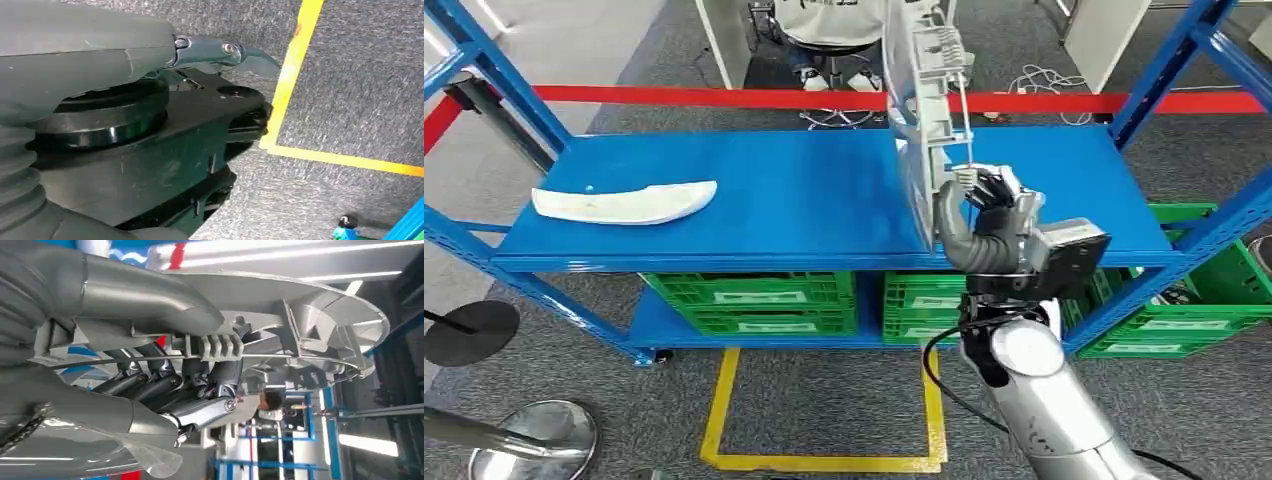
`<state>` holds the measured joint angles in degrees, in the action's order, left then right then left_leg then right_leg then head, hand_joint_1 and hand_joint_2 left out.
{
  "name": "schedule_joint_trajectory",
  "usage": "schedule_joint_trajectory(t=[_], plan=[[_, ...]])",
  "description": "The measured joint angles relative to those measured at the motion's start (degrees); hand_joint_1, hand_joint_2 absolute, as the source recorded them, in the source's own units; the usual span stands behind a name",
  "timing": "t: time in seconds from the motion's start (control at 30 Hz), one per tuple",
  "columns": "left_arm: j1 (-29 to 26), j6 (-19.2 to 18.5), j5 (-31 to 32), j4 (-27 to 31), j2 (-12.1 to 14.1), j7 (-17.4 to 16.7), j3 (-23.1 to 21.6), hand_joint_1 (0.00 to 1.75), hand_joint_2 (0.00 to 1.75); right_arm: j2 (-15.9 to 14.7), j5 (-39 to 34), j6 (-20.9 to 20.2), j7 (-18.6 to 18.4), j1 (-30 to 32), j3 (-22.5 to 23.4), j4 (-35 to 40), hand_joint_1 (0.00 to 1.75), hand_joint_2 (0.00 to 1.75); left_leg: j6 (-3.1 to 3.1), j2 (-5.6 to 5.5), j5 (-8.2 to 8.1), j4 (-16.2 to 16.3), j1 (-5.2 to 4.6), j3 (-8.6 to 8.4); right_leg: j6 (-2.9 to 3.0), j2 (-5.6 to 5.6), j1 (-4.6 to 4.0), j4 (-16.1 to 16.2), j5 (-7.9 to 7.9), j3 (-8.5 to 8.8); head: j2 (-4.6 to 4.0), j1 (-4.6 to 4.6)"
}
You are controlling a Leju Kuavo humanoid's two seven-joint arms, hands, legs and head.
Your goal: Take the parts from the cabinet and place them on the table.
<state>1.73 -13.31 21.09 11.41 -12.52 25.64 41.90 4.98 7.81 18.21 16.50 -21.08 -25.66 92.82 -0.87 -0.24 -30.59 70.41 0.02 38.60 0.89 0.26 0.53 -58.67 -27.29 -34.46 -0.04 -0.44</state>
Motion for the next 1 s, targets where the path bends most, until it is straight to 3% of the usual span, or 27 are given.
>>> schedule_joint_trajectory(t=[0.03, 0.07, 0.2, 0.27, 0.3, 0.4, 0.43, 0.47, 0.5, 0.57, 0.6, 0.73, 0.8, 0.83, 0.87, 0.9, 0.93, 0.97, 1.0], plan=[[0.0, 0.0, 0.0, 0.0, 0.0, 0.1, 0.1, 0.0, 1.75, -0.1, -1.4, -0.9, 0.6, 0.6, 0.0, 0.9, 1.75, 1.75, 0.44, -0.01, 2.95, -5.4, -0.07, -2.31, -0.06, 0.07, -0.05, 0.0, -0.09, 0.23, 0.0, 0.0], [-0.1, 0.1, -0.1, 0.0, 0.0, 0.2, 0.1, 0.0, 1.75, -0.2, -2.5, -1.7, 1.1, 1.1, 0.1, 1.8, 1.75, 1.75, 0.96, -0.03, 4.73, -9.4, -0.21, -3.93, -0.15, 0.07, -0.04, 0.0, -0.17, 0.3, 0.0, 0.0], [-0.1, 0.2, -0.6, 0.0, 0.0, 0.5, 0.5, 0.0, 1.75, -1.8, -7.3, -7.9, 2.8, 4.3, -0.1, 6.2, 1.75, 1.75, 1.88, -0.09, 3.47, -11.4, -0.59, -4.77, -1.21, -0.16, -0.26, 0.1, -0.01, -0.09, 0.0, 0.02], [-0.3, 0.2, -0.7, 0.0, -0.2, 0.6, 0.8, 0.0, 1.75, -2.4, -7.9, -8.7, 3.2, 5.7, -0.1, 7.7, 1.75, 1.75, 2.27, 0.07, 4.02, -12.6, 0.0, -5.32, -1.9, -0.19, -0.29, -0.3, -0.8, -0.65, 0.0, -0.02], [-0.3, 0.2, -0.7, 0.0, -0.2, 0.6, 1.1, 0.0, 1.75, -2.7, -8.4, -9.3, 3.5, 6.1, -0.2, 8.3, 1.75, 1.75, 2.52, 0.08, 4.06, -12.7, 0.01, -5.32, -2.14, -0.21, -0.32, -2.2, -2.28, -1.4, 0.0, 0.2], [-0.2, 0.2, -0.6, 0.0, -0.3, 0.6, 1.4, 0.0, 1.75, -3.6, -10.1, -11.9, 4.6, 7.9, -0.5, 9.5, 1.75, 1.75, 2.73, 0.13, 4.05, -12.6, -0.02, -5.27, -2.63, -0.2, -0.17, -15.0, -7.95, -7.14, 0.0, 0.2], [-0.2, 0.2, -0.5, 0.0, -0.3, 0.6, 1.6, 0.0, 1.75, -4.1, -10.9, -13.7, 4.6, 8.5, -0.7, 9.9, 1.75, 1.75, 2.73, 0.12, 4.05, -12.6, -0.02, -5.3, -2.77, -0.21, -0.13, -17.0, -8.1, -8.09, 0.0, 0.18], [-0.3, 0.2, -0.5, 0.0, -0.3, 0.6, 1.6, 0.0, 1.75, -4.6, -11.5, -15.1, 4.6, 9.0, -0.8, 10.0, 1.75, 1.75, 2.74, 0.1, 4.03, -12.6, -0.01, -5.35, -2.87, -0.21, 0.02, -16.4, -6.98, -7.81, 0.0, 0.15], [-0.3, 0.2, -0.4, 0.0, -0.3, 0.6, 1.6, 0.0, 1.75, -5.4, -12.3, -17.3, 4.7, 9.4, -0.9, 10.1, 1.75, 1.75, 2.69, 0.06, 4.0, -12.5, 0.0, -5.36, -2.92, -0.22, 0.14, -13.1, -4.7, -6.27, 0.0, 0.2], [-0.3, 0.2, -0.1, 0.0, -0.4, 0.6, 1.7, 0.0, 1.75, -6.4, -12.3, -20.1, 5.2, 10.1, -1.0, 10.3, 1.75, 1.75, 2.23, -0.02, 3.7, -12.1, 0.1, -5.43, -2.87, -0.37, 0.33, -2.7, 0.06, -0.95, 0.0, 0.22], [-0.2, 0.2, -0.1, 0.0, -0.3, 0.6, 1.7, 0.0, 1.75, -7.0, -12.2, -21.7, 5.3, 10.2, -1.2, 10.3, 1.75, 1.75, 1.84, -0.02, 3.47, -11.9, -0.23, -5.22, -2.79, -0.36, 0.18, -0.8, -1.12, 0.39, 0.0, 0.18], [-0.2, 0.2, 0.3, 0.0, -0.2, 1.0, 1.7, 0.0, 1.75, -8.3, -11.1, -24.9, 5.7, 11.5, -1.8, 10.4, 1.75, 1.75, 1.26, 0.06, 3.61, -11.7, -0.25, -5.08, -1.6, -0.14, 0.0, -0.2, -0.92, 0.63, 0.0, 0.07], [-0.1, 0.4, 0.3, 0.0, -0.1, 1.4, 1.7, 0.0, 1.75, -8.5, -11.1, -25.1, 5.7, 12.0, -2.0, 10.4, 1.75, 1.75, 0.53, 0.11, 1.92, -10.0, -0.19, -4.55, -0.91, -0.34, 0.4, 0.1, -0.77, 0.85, 0.0, -0.21], [-0.1, 0.4, 0.3, 0.0, -0.1, 1.4, 1.7, 0.0, 1.75, -8.5, -11.2, -25.0, 5.8, 12.1, -2.0, 10.4, 1.75, 1.75, 0.26, 0.1, 0.34, -7.7, -0.13, -3.55, -0.67, -0.38, 0.42, 0.1, -0.77, 0.85, 0.0, -0.44], [-0.1, 0.4, -0.1, 0.0, 0.0, 1.6, 1.7, 0.0, 1.75, -8.5, -11.3, -24.5, 6.0, 12.5, -2.0, 10.5, 1.75, 1.75, -0.06, 0.1, -2.79, -1.5, 0.05, -0.92, -0.56, -0.45, 0.39, 0.1, -0.83, 0.85, 0.0, -0.32], [-0.2, 0.1, -0.5, 0.0, 0.0, 1.8, 1.9, 0.0, 1.75, -8.5, -11.0, -23.5, 6.3, 13.0, -2.0, 10.5, 1.75, 1.75, -0.18, 0.1, -4.55, 2.9, 0.07, 1.05, -0.52, -0.5, 0.37, 0.1, -0.86, 0.85, 0.0, -0.35], [-0.3, -0.7, -1.2, 0.0, 0.0, 2.1, 2.3, 0.0, 1.75, -8.4, -9.7, -21.7, 6.7, 13.7, -2.0, 10.7, 1.75, 1.75, -0.22, 0.1, -5.22, 5.7, 0.08, 2.29, -0.48, -0.51, 0.37, 0.0, -0.88, 0.89, 0.0, -0.39], [-0.3, -1.2, -1.7, 0.0, -0.1, 2.2, 2.8, 0.0, 1.75, -8.4, -8.0, -19.5, 7.1, 14.7, -2.0, 11.2, 1.75, 1.75, -0.17, 0.1, -4.41, 5.8, 0.1, 2.27, -0.48, -0.51, 0.37, 0.0, -0.91, 0.99, 0.0, -0.35], [-0.4, -1.4, -2.1, 0.0, -0.1, 2.2, 3.2, 0.0, 1.75, -8.2, -6.3, -17.5, 7.4, 15.5, -2.0, 11.6, 1.75, 1.75, -0.03, 0.1, -2.52, 3.5, 0.13, 1.2, -0.45, -0.48, 0.37, 0.0, -0.94, 1.05, 0.0, -0.37]])
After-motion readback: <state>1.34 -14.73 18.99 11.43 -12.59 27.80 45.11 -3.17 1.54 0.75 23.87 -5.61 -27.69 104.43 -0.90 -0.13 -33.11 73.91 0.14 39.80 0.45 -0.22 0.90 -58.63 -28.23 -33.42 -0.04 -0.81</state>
